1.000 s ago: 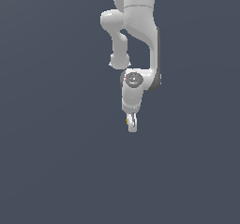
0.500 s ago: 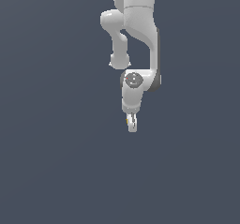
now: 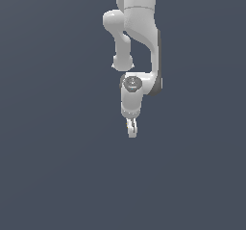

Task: Pick up the object and move it to a goal position.

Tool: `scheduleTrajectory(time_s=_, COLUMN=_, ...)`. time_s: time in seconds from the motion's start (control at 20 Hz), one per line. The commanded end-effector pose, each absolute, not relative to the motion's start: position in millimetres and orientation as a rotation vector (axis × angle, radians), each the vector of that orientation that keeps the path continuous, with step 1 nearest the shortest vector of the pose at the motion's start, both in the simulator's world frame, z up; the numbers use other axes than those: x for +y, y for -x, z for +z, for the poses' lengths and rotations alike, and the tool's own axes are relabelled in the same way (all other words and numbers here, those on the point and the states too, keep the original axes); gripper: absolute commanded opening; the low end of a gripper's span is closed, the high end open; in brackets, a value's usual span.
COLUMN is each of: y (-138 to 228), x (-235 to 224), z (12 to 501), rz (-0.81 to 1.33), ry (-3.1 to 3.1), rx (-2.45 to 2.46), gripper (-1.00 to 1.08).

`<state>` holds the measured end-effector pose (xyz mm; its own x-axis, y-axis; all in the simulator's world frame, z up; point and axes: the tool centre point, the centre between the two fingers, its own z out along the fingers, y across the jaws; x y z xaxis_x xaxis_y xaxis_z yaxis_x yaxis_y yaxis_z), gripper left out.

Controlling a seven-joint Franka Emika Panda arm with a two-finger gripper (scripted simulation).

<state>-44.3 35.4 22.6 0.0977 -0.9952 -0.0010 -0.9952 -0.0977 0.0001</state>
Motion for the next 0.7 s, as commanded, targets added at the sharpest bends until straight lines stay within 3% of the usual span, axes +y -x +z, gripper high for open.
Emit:
scheduleTrajectory(time_s=0.0, y=37.5, x=19.1, z=23.3, rz=0.000, ry=2.324, rx=2.113, gripper=-1.00)
scheduleTrajectory(time_s=0.35, y=15.9, x=-25.6, z=24.7, rz=0.000, ry=2.325, rx=2.113, gripper=-1.00)
scheduleTrajectory(time_s=0.65, y=9.9, x=-36.1, z=25.0, rz=0.000, ry=2.325, rx=2.113, gripper=-1.00)
